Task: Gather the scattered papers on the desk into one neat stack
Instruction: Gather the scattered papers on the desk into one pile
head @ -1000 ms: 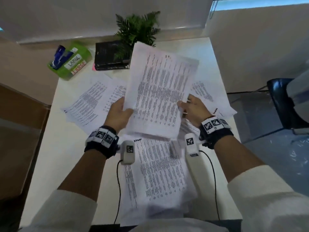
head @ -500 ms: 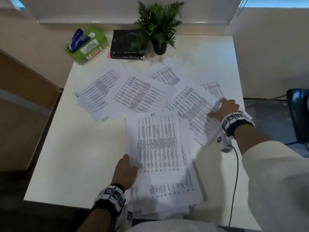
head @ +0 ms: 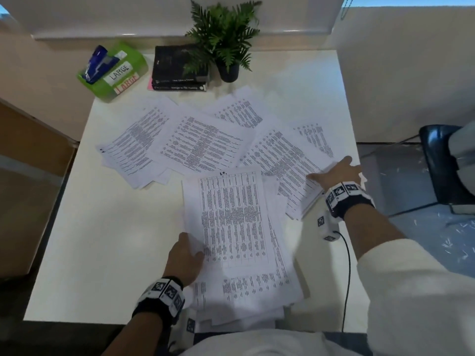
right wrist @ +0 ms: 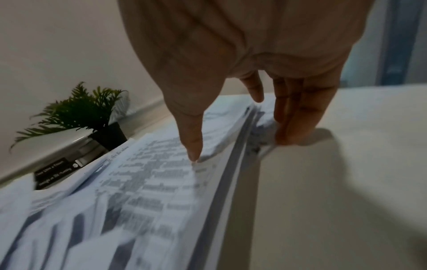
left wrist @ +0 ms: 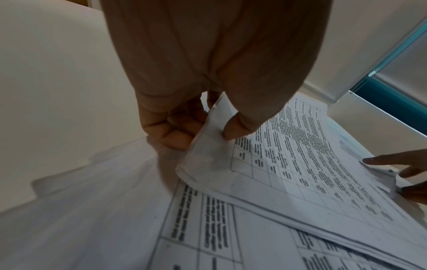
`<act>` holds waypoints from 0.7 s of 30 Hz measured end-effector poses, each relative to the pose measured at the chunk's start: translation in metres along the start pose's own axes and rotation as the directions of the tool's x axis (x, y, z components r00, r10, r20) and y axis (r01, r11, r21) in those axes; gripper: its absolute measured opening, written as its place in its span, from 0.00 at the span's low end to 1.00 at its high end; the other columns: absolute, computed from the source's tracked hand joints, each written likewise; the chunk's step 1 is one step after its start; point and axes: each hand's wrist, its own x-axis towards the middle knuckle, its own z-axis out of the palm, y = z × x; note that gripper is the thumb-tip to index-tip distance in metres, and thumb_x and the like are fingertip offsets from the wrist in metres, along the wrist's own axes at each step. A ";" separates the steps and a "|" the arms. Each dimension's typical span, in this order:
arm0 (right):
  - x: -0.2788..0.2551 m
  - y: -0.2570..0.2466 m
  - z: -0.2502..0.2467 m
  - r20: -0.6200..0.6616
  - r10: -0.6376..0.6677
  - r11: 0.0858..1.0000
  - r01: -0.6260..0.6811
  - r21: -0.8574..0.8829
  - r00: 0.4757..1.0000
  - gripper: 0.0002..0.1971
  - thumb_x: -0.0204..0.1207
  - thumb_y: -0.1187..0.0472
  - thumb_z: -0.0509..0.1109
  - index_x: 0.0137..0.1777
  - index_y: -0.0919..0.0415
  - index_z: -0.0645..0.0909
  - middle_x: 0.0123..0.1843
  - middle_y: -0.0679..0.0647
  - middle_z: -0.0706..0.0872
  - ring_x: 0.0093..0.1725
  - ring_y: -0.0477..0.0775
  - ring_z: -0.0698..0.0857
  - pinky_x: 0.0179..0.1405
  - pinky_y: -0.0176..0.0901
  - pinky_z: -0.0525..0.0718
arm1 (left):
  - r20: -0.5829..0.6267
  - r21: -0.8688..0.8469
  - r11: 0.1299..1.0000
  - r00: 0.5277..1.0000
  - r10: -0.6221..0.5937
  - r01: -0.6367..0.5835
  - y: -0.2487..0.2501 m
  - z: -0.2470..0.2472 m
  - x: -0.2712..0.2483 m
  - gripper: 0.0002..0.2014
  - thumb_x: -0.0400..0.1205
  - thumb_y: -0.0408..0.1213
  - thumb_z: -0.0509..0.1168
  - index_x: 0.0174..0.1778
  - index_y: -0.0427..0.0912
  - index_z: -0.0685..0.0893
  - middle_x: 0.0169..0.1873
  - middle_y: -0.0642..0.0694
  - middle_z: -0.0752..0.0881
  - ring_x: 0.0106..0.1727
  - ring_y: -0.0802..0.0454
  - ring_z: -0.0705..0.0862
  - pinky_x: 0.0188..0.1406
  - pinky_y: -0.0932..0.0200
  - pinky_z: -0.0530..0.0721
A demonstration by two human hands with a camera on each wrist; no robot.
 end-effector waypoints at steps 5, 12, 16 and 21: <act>-0.028 0.012 0.023 0.027 0.065 0.978 -0.069 0.196 0.998 0.45 0.61 0.46 0.86 0.69 0.64 0.63 0.66 0.69 0.79 0.61 0.69 0.84 0.52 0.56 0.85 | 0.020 0.022 0.999 0.999 -0.027 0.027 0.006 -0.001 0.002 0.18 0.81 0.36 0.67 0.60 0.36 0.67 0.49 0.37 0.81 0.46 0.38 0.81 0.40 0.56 0.75; -0.035 0.004 0.023 0.159 0.160 0.879 -0.214 0.427 0.974 0.34 0.64 0.52 0.83 0.67 0.67 0.76 0.62 0.60 0.86 0.50 0.59 0.86 0.38 0.42 0.78 | 0.044 0.068 0.997 0.998 -0.033 0.030 0.007 -0.003 0.002 0.20 0.82 0.38 0.67 0.63 0.34 0.66 0.50 0.35 0.82 0.46 0.39 0.80 0.40 0.56 0.73; -0.040 0.012 0.029 0.196 0.038 0.888 -0.123 0.443 0.980 0.25 0.74 0.49 0.75 0.66 0.63 0.82 0.64 0.60 0.85 0.51 0.57 0.82 0.47 0.42 0.75 | 0.040 0.065 0.997 0.998 -0.040 0.038 0.006 -0.003 0.003 0.22 0.82 0.38 0.67 0.65 0.33 0.66 0.52 0.34 0.82 0.51 0.34 0.83 0.42 0.54 0.75; -0.059 0.027 0.030 -0.089 -0.009 0.744 0.066 0.665 0.996 0.07 0.81 0.57 0.70 0.50 0.61 0.83 0.53 0.59 0.86 0.56 0.58 0.84 0.53 0.43 0.77 | 0.079 0.081 0.991 0.991 -0.109 0.102 0.009 -0.007 0.005 0.22 0.81 0.39 0.67 0.64 0.36 0.65 0.52 0.34 0.82 0.53 0.33 0.84 0.49 0.48 0.83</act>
